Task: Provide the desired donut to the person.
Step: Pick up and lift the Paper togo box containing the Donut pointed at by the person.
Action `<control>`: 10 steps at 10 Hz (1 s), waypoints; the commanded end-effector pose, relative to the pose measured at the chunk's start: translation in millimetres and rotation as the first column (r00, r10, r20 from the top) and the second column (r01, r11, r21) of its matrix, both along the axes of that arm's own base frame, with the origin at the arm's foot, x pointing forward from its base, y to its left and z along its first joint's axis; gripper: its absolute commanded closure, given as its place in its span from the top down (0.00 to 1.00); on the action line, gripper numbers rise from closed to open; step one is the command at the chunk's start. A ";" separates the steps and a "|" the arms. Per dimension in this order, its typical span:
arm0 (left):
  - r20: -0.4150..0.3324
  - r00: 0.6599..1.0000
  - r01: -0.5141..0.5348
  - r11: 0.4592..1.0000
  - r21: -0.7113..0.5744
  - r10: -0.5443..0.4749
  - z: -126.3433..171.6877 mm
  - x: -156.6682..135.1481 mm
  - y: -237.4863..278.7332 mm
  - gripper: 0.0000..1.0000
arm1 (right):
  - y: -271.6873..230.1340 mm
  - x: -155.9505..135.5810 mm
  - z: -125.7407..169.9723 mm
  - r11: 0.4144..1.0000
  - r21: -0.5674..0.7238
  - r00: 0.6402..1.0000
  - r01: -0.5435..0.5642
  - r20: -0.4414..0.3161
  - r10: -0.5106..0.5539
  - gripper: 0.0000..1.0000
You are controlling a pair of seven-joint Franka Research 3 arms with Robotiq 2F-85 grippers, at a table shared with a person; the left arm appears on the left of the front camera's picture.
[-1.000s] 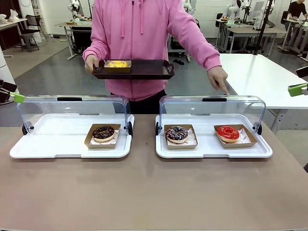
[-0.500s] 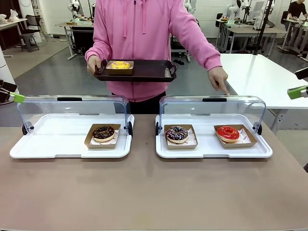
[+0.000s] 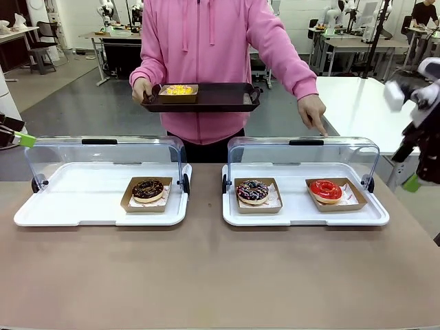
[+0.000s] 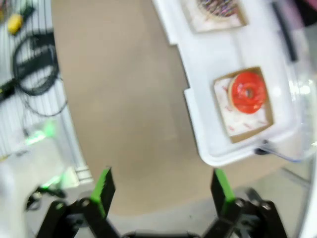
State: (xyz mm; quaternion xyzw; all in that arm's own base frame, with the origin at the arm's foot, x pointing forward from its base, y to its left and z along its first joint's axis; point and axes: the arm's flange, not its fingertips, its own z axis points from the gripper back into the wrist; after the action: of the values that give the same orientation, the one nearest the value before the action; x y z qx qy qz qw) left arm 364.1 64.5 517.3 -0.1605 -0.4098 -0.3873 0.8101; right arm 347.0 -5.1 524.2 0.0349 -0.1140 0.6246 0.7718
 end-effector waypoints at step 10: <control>0.005 1.000 -0.003 1.000 -0.009 0.003 -1.2 1.1 0.3 1.00 | -14.7 74.0 -95.7 0.954 -0.111 0.949 -0.278 0.120 0.290 1.00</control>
State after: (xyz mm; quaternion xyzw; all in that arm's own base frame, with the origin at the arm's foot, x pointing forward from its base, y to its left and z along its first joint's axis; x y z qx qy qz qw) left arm 364.3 64.8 517.1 -0.1599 -0.4094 -0.3868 0.8107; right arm 402.7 -20.8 446.0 -0.0256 -0.1249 0.7199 0.6823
